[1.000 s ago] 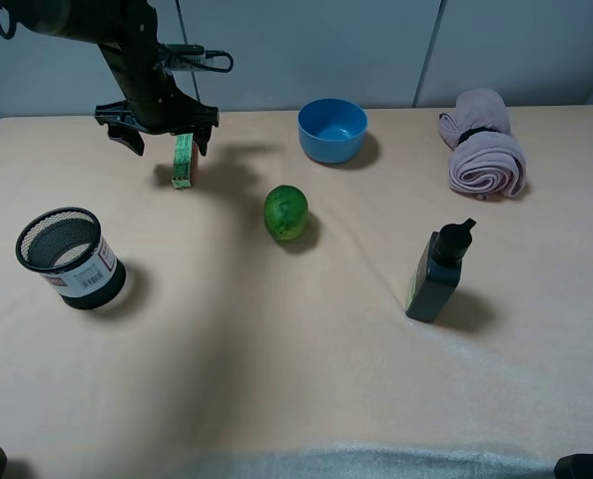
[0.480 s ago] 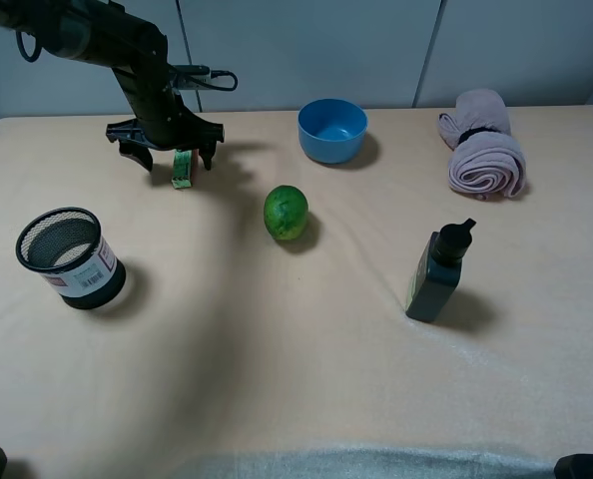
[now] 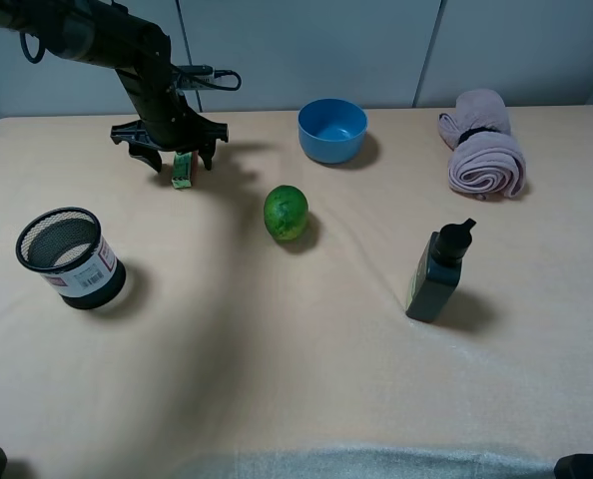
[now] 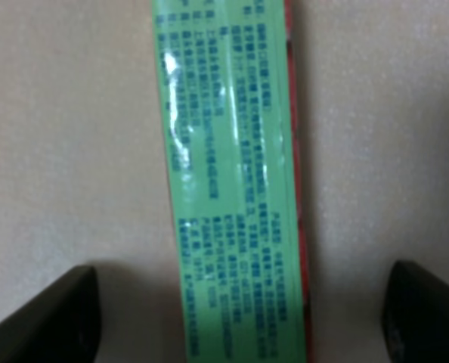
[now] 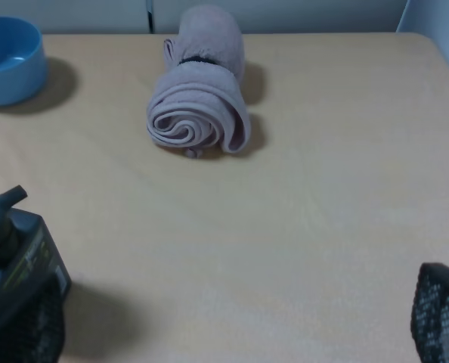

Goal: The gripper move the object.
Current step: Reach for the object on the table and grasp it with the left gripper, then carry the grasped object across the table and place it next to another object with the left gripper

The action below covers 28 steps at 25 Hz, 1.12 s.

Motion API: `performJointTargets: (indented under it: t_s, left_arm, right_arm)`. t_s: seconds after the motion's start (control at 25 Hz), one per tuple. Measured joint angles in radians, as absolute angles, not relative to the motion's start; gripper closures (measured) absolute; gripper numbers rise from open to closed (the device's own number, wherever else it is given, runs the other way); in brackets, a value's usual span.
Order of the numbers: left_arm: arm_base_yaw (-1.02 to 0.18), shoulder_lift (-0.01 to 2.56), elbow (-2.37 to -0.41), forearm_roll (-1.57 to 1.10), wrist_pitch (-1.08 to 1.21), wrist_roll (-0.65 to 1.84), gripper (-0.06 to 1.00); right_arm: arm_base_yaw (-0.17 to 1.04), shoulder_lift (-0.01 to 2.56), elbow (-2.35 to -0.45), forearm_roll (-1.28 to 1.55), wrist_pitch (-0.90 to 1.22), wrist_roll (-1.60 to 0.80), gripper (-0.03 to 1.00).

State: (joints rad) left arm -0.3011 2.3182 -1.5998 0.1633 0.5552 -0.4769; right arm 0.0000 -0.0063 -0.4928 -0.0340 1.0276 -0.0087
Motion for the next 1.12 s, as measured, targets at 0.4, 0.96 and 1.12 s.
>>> performJointTargets:
  t_s: [0.4, 0.96, 1.12]
  left_arm:
    - [-0.301, 2.318, -1.6, 0.161, 0.554, -0.477, 0.46]
    - [-0.301, 2.318, -1.606, 0.161, 0.563, -0.477, 0.64]
    - [-0.301, 2.318, -1.608, 0.161, 0.566, -0.477, 0.64]
  right_arm:
    - [0.0, -0.006, -0.493, -0.034, 1.028, -0.009, 0.28]
    - [0.0, -0.006, -0.493, -0.034, 1.028, -0.009, 0.28]
    - [0.0, -0.006, -0.493, -0.034, 1.028, -0.009, 0.28]
